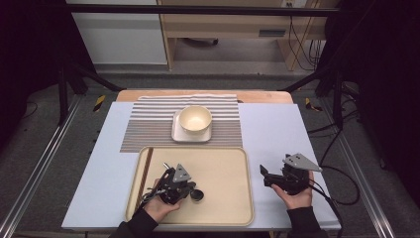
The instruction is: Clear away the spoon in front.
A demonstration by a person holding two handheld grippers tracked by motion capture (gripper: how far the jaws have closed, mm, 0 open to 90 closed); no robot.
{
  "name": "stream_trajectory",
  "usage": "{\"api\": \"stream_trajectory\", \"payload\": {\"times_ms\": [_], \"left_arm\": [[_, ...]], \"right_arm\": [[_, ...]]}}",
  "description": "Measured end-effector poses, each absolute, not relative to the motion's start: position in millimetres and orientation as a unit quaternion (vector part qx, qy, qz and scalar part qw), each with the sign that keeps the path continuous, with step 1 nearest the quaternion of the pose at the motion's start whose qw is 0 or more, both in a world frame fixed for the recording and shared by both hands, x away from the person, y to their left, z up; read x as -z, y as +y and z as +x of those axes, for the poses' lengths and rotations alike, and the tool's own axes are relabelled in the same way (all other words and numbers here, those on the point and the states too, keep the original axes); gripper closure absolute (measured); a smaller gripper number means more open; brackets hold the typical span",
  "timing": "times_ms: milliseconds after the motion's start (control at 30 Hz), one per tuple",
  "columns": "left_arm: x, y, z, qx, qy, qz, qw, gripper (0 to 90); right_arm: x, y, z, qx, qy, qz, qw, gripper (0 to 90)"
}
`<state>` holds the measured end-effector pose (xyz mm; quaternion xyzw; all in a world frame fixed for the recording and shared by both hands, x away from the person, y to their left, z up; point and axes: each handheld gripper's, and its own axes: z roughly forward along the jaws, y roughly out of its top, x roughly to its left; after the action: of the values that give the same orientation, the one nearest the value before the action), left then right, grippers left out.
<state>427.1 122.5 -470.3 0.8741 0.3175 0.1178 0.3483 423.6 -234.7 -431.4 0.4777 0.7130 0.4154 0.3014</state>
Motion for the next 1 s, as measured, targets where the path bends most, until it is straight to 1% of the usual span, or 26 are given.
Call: {"api": "stream_trajectory", "payload": {"times_ms": [467, 1000], "left_arm": [[466.7, 151.5, 404.9, -0.103, 0.309, 0.886, 0.331, 89.5], [465.9, 190.0, 395.4, -0.111, 0.341, 0.876, 0.323, 89.5]], "right_arm": [[430.7, -234.1, 422.9, -0.416, 0.712, 0.479, 0.301, 4.3], [430.6, -233.1, 422.6, -0.417, 0.712, 0.480, 0.299, 4.4]]}}
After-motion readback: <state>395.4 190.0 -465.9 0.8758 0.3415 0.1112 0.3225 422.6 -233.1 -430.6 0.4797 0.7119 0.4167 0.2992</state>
